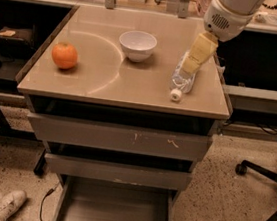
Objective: Place blue plastic bottle into bottom drawer
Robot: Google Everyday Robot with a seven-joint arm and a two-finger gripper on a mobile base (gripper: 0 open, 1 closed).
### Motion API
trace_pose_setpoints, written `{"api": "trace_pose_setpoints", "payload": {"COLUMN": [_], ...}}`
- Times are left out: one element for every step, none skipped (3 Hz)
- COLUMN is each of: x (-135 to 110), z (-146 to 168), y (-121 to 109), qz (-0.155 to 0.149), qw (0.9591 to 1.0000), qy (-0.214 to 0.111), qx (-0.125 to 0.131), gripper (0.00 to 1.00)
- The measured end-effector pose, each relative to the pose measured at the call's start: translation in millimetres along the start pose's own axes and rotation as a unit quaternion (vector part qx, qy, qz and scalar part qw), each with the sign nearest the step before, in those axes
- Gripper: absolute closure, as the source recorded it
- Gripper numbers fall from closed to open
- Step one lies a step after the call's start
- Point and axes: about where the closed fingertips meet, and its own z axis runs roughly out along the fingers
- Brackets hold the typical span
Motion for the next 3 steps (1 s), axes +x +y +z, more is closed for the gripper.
{"api": "trace_pose_setpoints", "payload": {"x": [-7.7,-12.4,-14.3], "z": [9.0,26.8,28.5], "y": [-26.9,-39.0,-40.1], "qz": [0.051,0.068,0.067], "qw": [0.9987,0.9976,0.9977], "qy": [-0.002,0.009,0.006], "qx": [0.007,0.007,0.009], "gripper": [0.0,0.0,0.0]}}
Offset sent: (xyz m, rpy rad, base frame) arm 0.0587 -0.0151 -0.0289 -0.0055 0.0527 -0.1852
